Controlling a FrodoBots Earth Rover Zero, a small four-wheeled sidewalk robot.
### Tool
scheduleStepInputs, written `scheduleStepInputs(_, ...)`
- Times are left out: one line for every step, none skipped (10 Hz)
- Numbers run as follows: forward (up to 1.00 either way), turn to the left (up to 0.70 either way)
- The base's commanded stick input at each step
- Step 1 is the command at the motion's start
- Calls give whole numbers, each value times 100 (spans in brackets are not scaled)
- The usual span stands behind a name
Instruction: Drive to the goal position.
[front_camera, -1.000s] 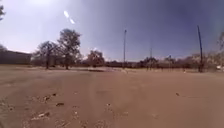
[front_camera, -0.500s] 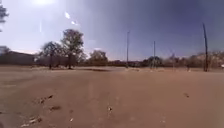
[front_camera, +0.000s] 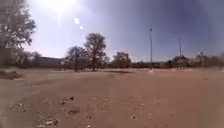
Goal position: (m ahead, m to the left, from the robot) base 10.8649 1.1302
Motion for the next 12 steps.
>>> scheduleStepInputs(50, 0)
scheduleStepInputs(50, 0)
scheduleStepInputs(50, 0)
scheduleStepInputs(50, 0)
scheduleStepInputs(50, 0)
scheduleStepInputs(50, 0)
scheduleStepInputs(50, 0)
scheduleStepInputs(50, 0)
scheduleStepInputs(50, 0)
scheduleStepInputs(50, 0)
scheduleStepInputs(50, 0)
scheduleStepInputs(50, 0)
